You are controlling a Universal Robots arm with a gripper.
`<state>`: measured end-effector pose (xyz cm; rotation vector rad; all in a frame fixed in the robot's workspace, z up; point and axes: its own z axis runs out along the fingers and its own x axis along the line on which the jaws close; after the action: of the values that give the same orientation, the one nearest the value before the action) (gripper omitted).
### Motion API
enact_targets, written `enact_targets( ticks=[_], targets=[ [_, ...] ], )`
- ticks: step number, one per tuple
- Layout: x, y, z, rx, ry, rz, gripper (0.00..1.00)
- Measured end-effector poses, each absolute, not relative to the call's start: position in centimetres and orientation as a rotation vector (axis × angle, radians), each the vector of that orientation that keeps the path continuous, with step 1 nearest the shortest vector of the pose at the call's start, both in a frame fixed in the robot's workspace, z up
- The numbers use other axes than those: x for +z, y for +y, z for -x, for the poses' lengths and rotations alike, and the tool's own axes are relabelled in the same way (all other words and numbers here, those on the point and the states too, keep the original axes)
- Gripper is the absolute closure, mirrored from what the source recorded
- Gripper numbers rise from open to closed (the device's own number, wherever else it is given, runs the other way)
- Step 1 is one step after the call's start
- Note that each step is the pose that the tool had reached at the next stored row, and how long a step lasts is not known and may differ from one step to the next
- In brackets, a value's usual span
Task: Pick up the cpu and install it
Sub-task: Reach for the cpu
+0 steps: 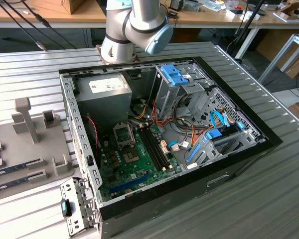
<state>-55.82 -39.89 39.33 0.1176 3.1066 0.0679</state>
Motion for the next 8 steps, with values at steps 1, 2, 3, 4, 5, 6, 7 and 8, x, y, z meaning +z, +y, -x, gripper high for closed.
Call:
enact_targets(
  ticks=[1, 2, 3, 4, 5, 6, 7, 8],
  targets=[
    [39.33, -39.89, 55.94, 0.068, 3.107, -0.118, 0.89],
    [39.33, -39.89, 56.03, 0.068, 3.107, -0.118, 0.89],
    [39.33, -39.89, 56.14, 0.068, 3.107, -0.118, 0.89],
    [39.33, -39.89, 56.24, 0.068, 3.107, -0.118, 0.89],
    [39.33, -39.89, 56.38, 0.068, 3.107, -0.118, 0.89],
    [39.33, -39.9, 56.49, 0.068, 3.107, -0.118, 0.89],
    [39.32, -39.9, 56.6, 0.068, 3.106, -0.117, 0.89],
    [39.33, -39.89, 56.77, 0.068, 3.107, -0.118, 0.89]
  ],
)
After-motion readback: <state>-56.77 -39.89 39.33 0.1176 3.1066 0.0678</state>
